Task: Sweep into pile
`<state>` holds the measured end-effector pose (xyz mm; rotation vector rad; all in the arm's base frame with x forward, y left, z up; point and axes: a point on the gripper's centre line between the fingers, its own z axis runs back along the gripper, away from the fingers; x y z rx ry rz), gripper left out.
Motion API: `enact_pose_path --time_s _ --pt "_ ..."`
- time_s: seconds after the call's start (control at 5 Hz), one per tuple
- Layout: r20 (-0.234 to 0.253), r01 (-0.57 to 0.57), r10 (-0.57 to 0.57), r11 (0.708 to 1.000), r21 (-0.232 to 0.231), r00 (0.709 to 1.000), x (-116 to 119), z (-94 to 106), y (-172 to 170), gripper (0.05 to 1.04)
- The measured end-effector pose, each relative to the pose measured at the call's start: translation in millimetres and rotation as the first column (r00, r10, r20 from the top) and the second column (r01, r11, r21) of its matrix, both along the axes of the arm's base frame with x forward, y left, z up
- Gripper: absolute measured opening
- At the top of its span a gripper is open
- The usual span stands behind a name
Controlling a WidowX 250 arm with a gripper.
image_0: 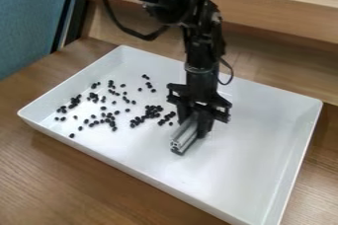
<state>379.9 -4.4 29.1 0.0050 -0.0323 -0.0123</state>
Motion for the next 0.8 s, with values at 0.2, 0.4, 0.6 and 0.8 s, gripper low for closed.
enact_pose_path --time_s 0.2,0.4,0.6,0.8 --pt "0.012 -0.025 0.025 1.000 0.000 1.000 2 -0.5 19 0.400" --pt "0.013 -0.048 0.048 0.999 0.006 0.999 -3 -4.5 37 0.400" --pt "0.014 -0.075 0.075 0.997 0.011 0.997 -10 -3.9 57 0.399" --pt "0.000 -0.131 0.131 0.991 0.026 0.991 -31 -3.8 92 0.400"
